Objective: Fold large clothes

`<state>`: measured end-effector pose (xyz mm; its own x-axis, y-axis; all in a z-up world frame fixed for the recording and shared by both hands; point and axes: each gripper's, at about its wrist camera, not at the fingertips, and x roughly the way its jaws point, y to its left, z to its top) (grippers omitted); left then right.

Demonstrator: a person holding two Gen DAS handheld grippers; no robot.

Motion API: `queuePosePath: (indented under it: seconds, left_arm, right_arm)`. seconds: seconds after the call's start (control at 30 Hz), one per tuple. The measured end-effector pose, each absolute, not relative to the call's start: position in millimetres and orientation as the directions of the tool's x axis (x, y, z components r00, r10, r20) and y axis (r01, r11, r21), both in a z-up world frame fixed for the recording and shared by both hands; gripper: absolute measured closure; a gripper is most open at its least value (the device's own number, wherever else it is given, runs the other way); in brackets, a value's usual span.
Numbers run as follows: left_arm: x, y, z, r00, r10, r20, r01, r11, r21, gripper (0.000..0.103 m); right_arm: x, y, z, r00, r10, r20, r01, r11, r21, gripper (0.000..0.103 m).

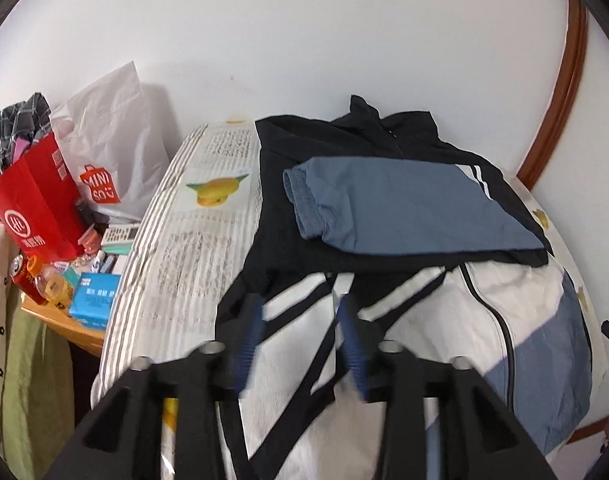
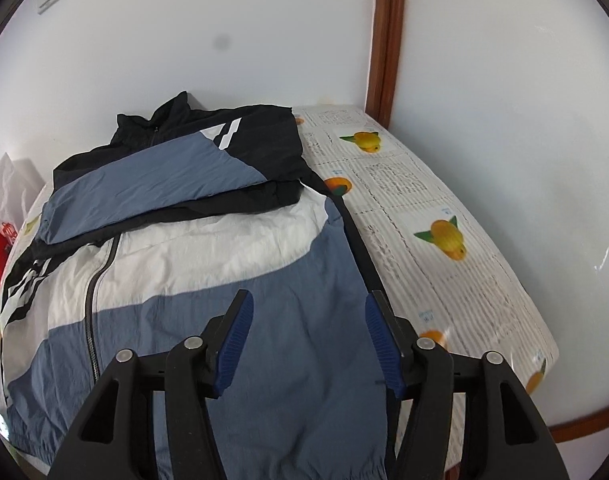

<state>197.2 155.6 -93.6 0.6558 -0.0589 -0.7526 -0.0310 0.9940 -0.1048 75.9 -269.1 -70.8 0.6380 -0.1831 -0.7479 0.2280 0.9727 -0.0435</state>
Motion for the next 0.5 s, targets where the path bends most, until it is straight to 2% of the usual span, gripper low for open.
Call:
queuePosePath:
  seconds: [0.07,0.13,0.5]
  left_arm:
    - [189,158,-95,0.653,-0.067,-0.754,-0.028,0.993,-0.113,0.056]
    - [180,160,-97,0.649,-0.069,-0.758,-0.036,0.992,-0.121,0.054]
    - [128,155,-124,0.627,0.011,-0.779,-0.168,0.978,-0.121,0.052]
  right_arm:
    - [68,-272,-71,0.646,-0.179,-0.742,0.23,0.973,-0.035,0.033]
    - [61,-276,-74,0.656,-0.18,-0.733,0.232,0.972,-0.032,0.029]
    - [64,-331,-122,0.619,-0.103,-0.779,0.157,0.988,-0.006,0.028]
